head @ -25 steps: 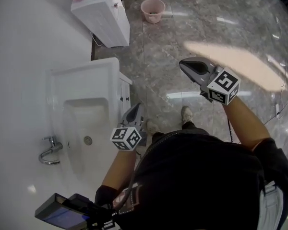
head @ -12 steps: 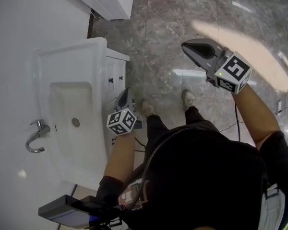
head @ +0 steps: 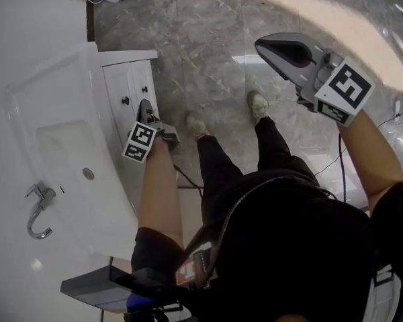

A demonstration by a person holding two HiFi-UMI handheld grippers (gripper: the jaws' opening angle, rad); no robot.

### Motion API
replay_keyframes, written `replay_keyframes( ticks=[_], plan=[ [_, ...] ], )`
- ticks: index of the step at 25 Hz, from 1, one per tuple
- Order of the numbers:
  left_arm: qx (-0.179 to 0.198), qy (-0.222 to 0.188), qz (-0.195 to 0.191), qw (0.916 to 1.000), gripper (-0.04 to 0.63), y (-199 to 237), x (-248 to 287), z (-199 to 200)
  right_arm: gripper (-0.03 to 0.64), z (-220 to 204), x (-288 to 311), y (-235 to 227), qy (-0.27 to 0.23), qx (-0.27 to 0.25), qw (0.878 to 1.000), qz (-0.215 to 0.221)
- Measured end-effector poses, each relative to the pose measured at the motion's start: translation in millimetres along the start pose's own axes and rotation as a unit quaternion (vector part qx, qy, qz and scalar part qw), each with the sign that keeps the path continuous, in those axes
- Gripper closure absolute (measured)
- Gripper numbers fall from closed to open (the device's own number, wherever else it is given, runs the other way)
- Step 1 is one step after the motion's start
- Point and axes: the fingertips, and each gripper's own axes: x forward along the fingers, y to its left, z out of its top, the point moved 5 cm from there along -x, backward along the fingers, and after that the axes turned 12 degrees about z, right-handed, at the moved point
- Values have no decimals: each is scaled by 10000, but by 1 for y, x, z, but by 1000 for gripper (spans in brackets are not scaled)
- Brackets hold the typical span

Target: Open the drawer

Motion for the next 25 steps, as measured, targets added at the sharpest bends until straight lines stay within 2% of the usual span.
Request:
replay_keyframes(
  ticks=[3,8,9,10,14,20,25],
  plan=[
    [-553,-190,179,9981,604,23,23,4,623,-21,8,-2,67,86,9999,20],
    [-1038,-230,336,9938,604,52,50,11,623,-41,31,-2,210,186,9995,154],
    [-1098,-200,311,9933,524,56,54,12,623,-43,36,-2,229,197,9994,187],
    [-1161,-173,296,9926,492,59,59,12,623,-45,40,-3,243,204,9992,227],
    [-1412,-131,422,9890,414,75,70,11,623,-50,55,-6,281,233,9987,349],
    [-1818,-212,703,9806,385,98,81,14,623,-65,55,-14,349,414,9982,245],
    [-2240,-391,669,9715,385,98,89,18,623,-80,54,-18,438,575,9971,218]
  ],
)
